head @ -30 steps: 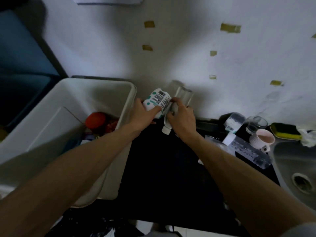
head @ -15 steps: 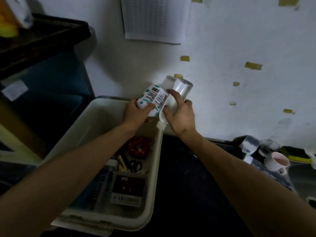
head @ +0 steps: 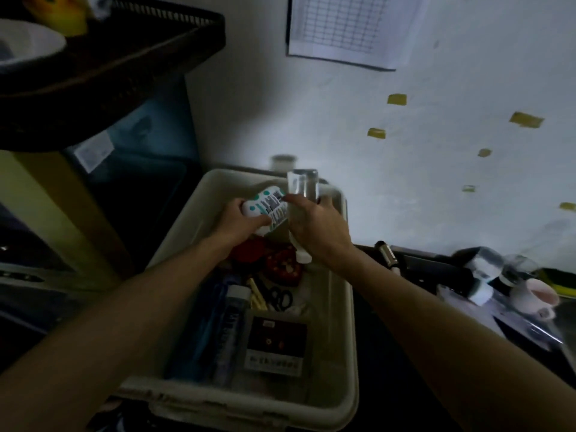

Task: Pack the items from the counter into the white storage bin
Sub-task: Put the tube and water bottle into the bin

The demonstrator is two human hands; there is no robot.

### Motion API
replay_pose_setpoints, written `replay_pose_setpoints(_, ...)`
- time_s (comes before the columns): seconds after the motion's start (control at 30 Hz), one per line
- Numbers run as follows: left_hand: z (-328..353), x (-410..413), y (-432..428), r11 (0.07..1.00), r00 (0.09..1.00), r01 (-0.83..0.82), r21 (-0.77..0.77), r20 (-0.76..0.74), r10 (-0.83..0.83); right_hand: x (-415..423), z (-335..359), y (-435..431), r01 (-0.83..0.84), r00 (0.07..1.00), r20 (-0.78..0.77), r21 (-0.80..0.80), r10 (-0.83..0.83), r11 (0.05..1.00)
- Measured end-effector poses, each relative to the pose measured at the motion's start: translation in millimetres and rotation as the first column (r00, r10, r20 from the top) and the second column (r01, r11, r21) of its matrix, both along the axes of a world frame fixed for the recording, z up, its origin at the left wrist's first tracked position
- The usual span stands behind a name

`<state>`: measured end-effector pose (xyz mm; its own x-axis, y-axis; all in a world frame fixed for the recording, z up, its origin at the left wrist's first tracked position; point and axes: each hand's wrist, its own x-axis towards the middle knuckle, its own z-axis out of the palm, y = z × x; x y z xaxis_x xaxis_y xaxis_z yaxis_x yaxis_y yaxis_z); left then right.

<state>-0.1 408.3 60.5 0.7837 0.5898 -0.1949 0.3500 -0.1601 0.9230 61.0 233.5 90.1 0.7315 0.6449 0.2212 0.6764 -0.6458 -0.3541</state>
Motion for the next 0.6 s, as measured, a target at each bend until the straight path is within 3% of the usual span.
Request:
replay_pose_setpoints(0.17,-24.8,-15.2,22.5,0.996,0.985,0.065,-0.064,-0.157,-0.074,-9.0,-27.6,14.8,-0.122,0.993,-0.029,-0.248,0.119,0.961)
replay_pose_setpoints(0.33,-50.3,-20.1,30.3,0.996,0.959,0.049,-0.079,-0.274,-0.069,-8.6,-42.0,24.3,-0.306,0.940,-0.043,-0.537,0.337,0.786)
replay_pose_setpoints(0.6,-68.8,-13.1,51.4,0.972,0.866,0.223,0.074,-0.472,-0.163,-4.3,-77.6,39.7,-0.412,0.863,-0.120,-0.728,0.490,0.547)
